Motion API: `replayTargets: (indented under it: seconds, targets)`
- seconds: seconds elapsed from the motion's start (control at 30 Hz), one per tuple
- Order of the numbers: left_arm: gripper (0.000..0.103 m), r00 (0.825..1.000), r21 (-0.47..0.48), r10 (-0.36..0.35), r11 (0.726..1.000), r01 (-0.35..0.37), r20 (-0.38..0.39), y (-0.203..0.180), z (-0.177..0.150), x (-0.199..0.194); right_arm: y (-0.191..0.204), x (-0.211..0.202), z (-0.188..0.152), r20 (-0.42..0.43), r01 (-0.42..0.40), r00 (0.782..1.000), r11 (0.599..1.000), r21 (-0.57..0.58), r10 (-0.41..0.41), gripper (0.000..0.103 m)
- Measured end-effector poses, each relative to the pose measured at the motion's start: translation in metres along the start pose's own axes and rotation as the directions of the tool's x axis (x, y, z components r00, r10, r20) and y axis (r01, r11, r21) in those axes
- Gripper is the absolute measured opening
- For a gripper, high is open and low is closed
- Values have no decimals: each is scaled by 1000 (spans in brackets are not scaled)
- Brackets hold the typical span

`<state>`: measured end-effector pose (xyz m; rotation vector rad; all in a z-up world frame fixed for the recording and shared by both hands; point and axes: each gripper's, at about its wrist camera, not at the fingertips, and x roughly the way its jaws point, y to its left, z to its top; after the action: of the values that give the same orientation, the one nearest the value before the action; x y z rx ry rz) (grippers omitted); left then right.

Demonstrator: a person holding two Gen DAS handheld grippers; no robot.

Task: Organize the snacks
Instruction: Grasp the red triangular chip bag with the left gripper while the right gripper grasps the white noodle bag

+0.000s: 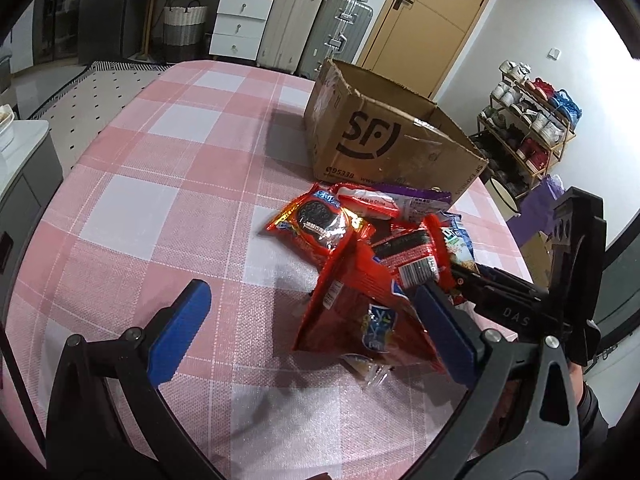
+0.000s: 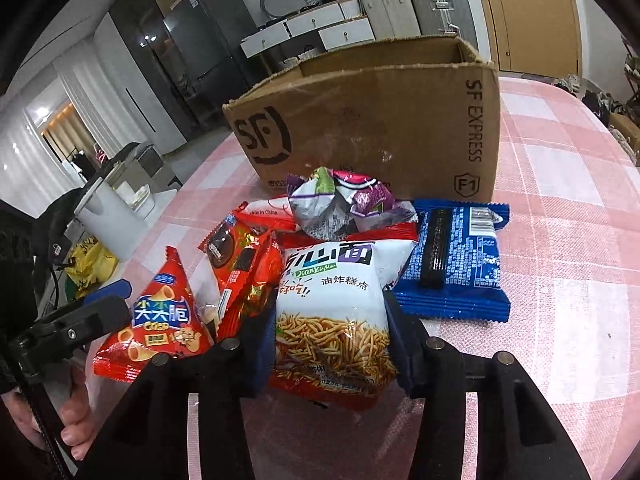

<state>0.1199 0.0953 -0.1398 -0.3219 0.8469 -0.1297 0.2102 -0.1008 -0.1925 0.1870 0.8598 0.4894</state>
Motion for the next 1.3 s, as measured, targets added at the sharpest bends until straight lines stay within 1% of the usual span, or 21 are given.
replayTargets:
  seconds: [0.2,0.3,0.37,0.77,0.97,1.0,1.07,1.1,1.13,1.17,1.2,1.23,1.27,1.3]
  targets:
    - [102,1000,4,-2,1000,2,-5,-3,-1,-4,-3,-15,-1,28,-4,1000,1000,4,4,48]
    - [102,999,-1,-35,999,35,-24,-5,-3,-2,-3,-24,-4,48,8,999,1000,1,-8,48]
    - [102,998,-1,-44,999,44,-37,-8,-4,0,-5,-31,-5,62,9,998,1000,4,-9,48]
    - [102,994,-2,-52,999,52,-94,-22,-6,21,-25,-74,-13,134,6,991,999,36,-11,48]
    - [102,993,-7,-54,999,53,-108,-27,-4,33,-31,-85,-19,150,-2,989,999,51,-5,48]
    - [102,992,-14,-58,998,57,-110,-27,-4,35,-32,-86,-20,152,-3,988,999,53,-5,48]
    - [101,988,-28,-109,994,106,-108,-26,-3,39,-35,-90,-23,156,-3,988,998,57,-6,48]
    - [94,986,-34,-121,992,118,-112,-24,-2,41,-36,-90,-23,157,0,988,998,58,-9,48]
    - [90,986,-40,-128,991,124,-111,-23,-2,43,-37,-91,-25,157,8,987,998,58,-17,48]
    - [84,984,-44,-139,990,135,-109,-22,0,45,-39,-91,-26,153,10,988,998,60,-19,48]
    - [71,984,-45,-141,990,136,-113,-21,0,47,-39,-90,-27,151,10,988,998,62,-19,48]
    - [64,982,-46,-142,989,138,-121,-20,0,50,-41,-91,-30,149,9,989,998,68,-19,48]
    - [59,979,-47,-150,988,145,-135,-19,-1,54,-41,-91,-31,148,7,989,998,69,-17,48]
    - [59,979,-47,-154,988,149,-134,-18,-2,55,-41,-91,-32,148,7,989,998,69,-17,48]
